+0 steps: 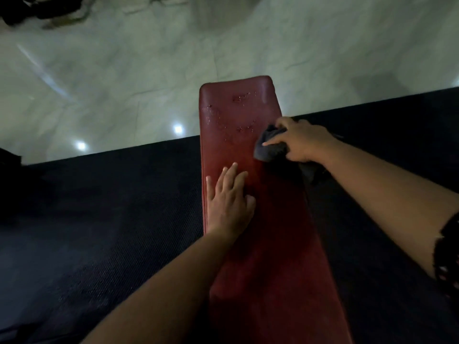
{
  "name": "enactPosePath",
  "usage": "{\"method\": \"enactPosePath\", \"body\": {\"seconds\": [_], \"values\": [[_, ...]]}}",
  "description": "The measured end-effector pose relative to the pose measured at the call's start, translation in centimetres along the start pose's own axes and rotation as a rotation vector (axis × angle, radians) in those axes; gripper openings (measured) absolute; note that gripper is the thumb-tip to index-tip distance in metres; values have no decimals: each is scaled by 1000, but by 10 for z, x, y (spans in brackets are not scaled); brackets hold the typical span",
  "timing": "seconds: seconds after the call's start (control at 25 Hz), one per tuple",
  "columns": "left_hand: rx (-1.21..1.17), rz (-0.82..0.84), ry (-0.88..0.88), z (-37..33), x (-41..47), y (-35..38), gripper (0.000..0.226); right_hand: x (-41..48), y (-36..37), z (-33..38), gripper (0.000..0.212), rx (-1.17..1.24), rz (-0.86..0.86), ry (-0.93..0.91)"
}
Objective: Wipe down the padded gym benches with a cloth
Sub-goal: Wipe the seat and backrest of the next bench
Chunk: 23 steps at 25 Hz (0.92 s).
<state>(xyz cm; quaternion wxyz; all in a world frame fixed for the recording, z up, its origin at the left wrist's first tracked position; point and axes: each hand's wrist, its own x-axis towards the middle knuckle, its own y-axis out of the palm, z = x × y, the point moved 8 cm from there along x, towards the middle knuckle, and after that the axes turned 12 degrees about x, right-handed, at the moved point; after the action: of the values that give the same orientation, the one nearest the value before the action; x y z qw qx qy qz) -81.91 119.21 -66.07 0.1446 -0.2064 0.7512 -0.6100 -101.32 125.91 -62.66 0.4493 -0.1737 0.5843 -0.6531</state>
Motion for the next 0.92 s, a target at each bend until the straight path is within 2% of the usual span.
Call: {"method": "enactPosePath", "body": {"seconds": [0.08, 0.2, 0.4, 0.52, 0.6, 0.72, 0.92], "values": [[95, 5, 77, 3, 17, 6, 63, 9, -14, -19, 63, 29, -54, 68], [105, -17, 67, 11, 24, 14, 63, 31, -10, -12, 63, 69, -52, 55], [84, -100, 57, 16, 21, 18, 56, 73, 2, 71, 59, 16, -66, -261], [84, -106, 58, 17, 23, 18, 53, 93, 10, 145, 56, -145, -101, -425], [91, -120, 67, 16, 22, 17, 52, 98, 16, 171, 54, -262, -128, -490], [88, -111, 73, 17, 22, 18, 55, 98, 9, 149, 58, -248, -167, -445], [99, -115, 78, 18, 23, 21, 57, 64, 5, 54, 65, -163, -110, -323]]}}
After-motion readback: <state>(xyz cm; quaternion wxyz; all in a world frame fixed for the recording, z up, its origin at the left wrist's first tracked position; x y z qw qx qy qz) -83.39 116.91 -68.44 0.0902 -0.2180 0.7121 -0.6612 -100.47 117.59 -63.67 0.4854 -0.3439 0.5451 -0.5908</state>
